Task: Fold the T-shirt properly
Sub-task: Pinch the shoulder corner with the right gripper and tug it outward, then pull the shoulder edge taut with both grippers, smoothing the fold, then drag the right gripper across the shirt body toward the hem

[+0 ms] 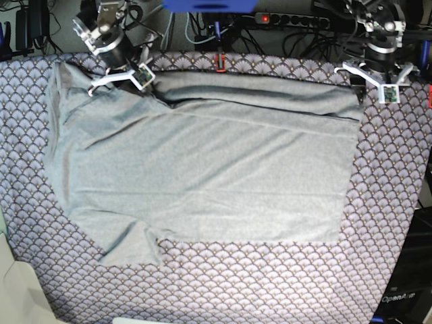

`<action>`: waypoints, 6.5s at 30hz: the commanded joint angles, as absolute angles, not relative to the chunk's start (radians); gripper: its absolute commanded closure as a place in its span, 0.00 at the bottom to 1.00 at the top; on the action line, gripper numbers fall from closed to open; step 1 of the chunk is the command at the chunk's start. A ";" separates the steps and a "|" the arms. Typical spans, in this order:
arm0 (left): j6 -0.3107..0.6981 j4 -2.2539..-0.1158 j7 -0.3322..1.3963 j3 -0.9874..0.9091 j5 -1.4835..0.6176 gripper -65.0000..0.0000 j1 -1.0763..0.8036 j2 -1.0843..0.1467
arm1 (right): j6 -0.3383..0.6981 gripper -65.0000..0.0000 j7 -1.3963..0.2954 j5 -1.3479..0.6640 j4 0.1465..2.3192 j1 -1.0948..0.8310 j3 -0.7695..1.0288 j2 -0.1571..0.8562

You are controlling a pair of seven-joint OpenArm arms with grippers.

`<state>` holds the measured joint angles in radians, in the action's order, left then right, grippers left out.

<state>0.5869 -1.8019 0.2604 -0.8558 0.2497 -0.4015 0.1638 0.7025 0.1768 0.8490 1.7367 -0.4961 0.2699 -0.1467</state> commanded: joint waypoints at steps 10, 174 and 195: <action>0.581 -1.817 0.237 -0.858 0.232 0.48 -0.403 0.157 | 0.698 1.00 0.196 0.846 1.758 -0.449 0.292 -0.128; 0.582 -1.716 0.231 -0.874 0.237 0.48 -0.321 0.150 | 0.698 1.00 0.044 0.854 1.867 -0.265 0.156 -0.007; 0.582 -1.718 0.229 -0.929 0.228 0.48 -0.318 0.120 | 0.698 1.00 0.047 1.036 1.797 -0.194 0.085 -0.035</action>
<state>0.5873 -1.6962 0.2535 -0.9283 0.2417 -0.3199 0.1284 0.7097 0.0257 1.0443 1.7737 -0.2089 0.0849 -0.0330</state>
